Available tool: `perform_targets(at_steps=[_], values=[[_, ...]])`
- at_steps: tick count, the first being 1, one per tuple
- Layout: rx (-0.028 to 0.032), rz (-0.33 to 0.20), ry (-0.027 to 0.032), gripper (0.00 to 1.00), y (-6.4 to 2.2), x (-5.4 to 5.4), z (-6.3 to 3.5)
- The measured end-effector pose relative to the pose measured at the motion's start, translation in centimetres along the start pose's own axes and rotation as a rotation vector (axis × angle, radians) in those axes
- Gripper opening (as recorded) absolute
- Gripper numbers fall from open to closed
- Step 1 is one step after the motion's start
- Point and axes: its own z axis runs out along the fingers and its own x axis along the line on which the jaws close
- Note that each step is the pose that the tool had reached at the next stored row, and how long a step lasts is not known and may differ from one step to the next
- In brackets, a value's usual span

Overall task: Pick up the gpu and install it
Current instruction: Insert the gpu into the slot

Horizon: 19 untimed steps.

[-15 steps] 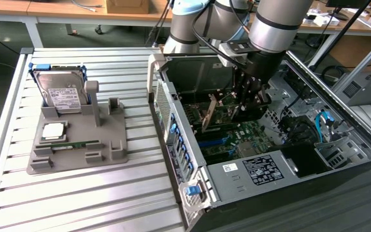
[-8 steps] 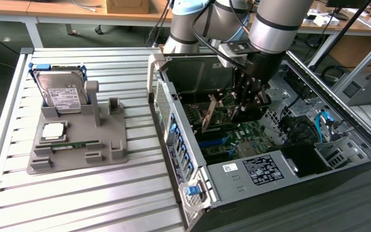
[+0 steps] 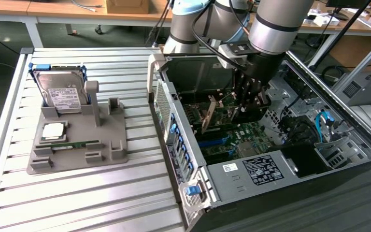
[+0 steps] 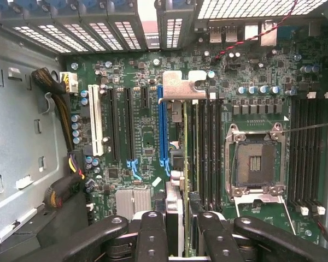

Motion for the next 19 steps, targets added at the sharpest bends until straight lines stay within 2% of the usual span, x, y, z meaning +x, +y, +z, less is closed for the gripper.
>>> perform_targets(at_steps=[19], values=[[0.0, 0.0, 0.0, 0.27, 0.13, 0.31, 0.2]])
